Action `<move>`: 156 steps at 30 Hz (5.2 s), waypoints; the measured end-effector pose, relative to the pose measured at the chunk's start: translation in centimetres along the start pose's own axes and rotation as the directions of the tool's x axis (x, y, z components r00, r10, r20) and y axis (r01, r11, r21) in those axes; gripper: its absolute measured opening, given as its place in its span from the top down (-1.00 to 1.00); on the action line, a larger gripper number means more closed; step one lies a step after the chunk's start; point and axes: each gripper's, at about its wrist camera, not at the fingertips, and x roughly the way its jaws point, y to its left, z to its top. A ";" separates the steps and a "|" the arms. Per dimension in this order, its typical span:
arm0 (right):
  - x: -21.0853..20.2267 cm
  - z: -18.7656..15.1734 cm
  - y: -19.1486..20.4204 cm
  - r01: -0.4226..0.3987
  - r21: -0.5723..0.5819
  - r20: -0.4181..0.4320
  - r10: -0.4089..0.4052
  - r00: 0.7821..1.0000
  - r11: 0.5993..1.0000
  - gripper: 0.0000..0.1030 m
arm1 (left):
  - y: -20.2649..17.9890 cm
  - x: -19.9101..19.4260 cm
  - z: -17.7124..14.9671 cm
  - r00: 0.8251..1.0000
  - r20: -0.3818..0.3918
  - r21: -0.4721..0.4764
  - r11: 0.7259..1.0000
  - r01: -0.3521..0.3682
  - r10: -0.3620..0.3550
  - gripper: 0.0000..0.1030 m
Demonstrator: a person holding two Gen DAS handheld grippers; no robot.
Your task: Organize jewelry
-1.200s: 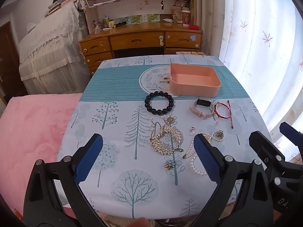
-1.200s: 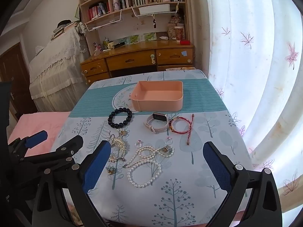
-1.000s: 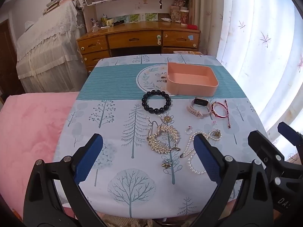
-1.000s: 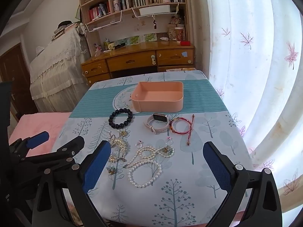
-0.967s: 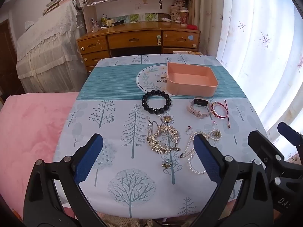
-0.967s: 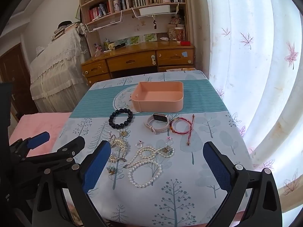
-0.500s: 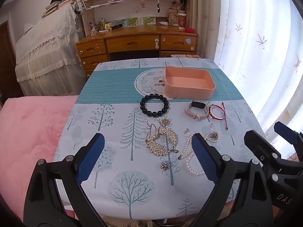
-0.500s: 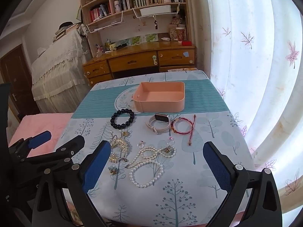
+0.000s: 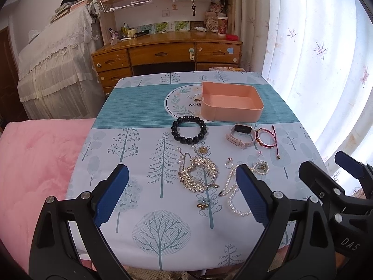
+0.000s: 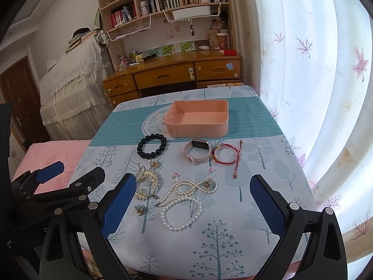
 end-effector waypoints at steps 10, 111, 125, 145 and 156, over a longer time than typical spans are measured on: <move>0.4 -0.4 -0.4 -0.018 0.038 -0.021 0.019 1.000 0.999 -0.93 | 0.2 -0.1 -0.1 1.000 0.000 0.002 1.000 0.010 -0.010 -0.79; 31.5 7.4 0.8 -0.173 -0.031 -0.582 0.123 0.804 0.984 0.42 | 5.3 32.3 9.1 0.844 -0.536 0.053 0.998 0.026 0.007 -0.62; 32.4 5.8 5.1 -0.190 -0.180 -0.583 0.051 0.811 0.965 0.79 | 4.6 32.2 10.3 0.834 -0.548 0.010 0.996 0.091 -0.071 0.77; 27.3 18.3 0.2 -0.079 0.000 -0.211 0.077 0.974 0.997 0.84 | -3.0 19.9 22.5 0.928 -0.224 0.007 0.952 0.307 -0.298 0.77; 31.9 15.9 -5.3 -0.022 0.039 -0.258 0.032 0.966 0.999 0.84 | -7.3 30.2 19.0 0.891 -0.387 0.028 0.963 0.269 -0.238 0.76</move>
